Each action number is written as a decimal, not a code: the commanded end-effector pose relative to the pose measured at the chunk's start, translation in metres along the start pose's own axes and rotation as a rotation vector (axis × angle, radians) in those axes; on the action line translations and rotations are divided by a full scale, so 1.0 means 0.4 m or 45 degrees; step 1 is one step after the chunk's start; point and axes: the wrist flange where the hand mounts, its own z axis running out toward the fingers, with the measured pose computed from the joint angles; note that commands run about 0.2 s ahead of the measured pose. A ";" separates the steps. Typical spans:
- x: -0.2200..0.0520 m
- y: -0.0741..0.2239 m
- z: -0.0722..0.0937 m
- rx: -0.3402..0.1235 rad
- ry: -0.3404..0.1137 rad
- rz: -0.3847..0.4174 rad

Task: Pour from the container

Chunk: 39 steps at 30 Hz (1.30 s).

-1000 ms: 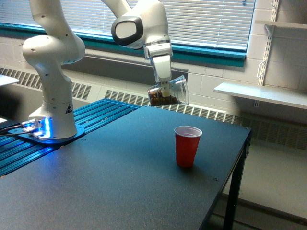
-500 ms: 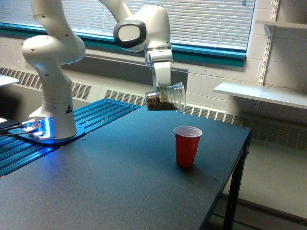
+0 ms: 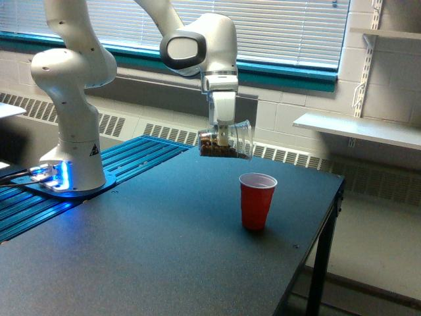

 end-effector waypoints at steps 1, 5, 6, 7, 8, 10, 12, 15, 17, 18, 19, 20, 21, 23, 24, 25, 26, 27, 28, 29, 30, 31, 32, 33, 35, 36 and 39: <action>0.016 -0.023 -0.007 -0.023 0.008 0.036; 0.022 -0.029 -0.002 -0.049 -0.003 0.029; 0.023 -0.031 -0.001 -0.055 -0.003 0.029; 0.023 -0.032 0.001 -0.062 -0.005 0.027; 0.025 -0.034 0.003 -0.068 -0.006 0.025; 0.026 -0.038 0.006 -0.077 -0.010 0.027; 0.027 -0.040 0.009 -0.090 -0.018 0.021; 0.031 -0.043 0.013 -0.108 -0.023 0.009; 0.033 -0.047 0.015 -0.114 -0.028 0.005; 0.034 -0.049 0.016 -0.117 -0.030 0.003; 0.035 -0.051 0.017 -0.120 -0.033 0.001; 0.036 -0.052 0.017 -0.124 -0.036 -0.001; 0.037 -0.054 0.018 -0.128 -0.039 -0.005; 0.040 -0.056 0.018 -0.137 -0.040 -0.014; 0.041 -0.057 0.018 -0.143 -0.040 -0.019; 0.042 -0.058 0.019 -0.146 -0.041 -0.024; 0.044 -0.059 0.018 -0.151 -0.044 -0.030; 0.045 -0.060 0.018 -0.153 -0.046 -0.032; 0.046 -0.061 0.018 -0.154 -0.048 -0.032; 0.047 -0.061 0.018 -0.157 -0.051 -0.034; 0.048 -0.061 0.018 -0.163 -0.053 -0.038; 0.048 -0.062 0.018 -0.167 -0.055 -0.041; 0.049 -0.063 0.018 -0.169 -0.055 -0.042; 0.049 -0.064 0.019 -0.172 -0.056 -0.045; 0.051 -0.064 0.019 -0.179 -0.060 -0.051; 0.051 -0.064 0.019 -0.183 -0.061 -0.054; 0.052 -0.066 0.019 -0.189 -0.071 -0.060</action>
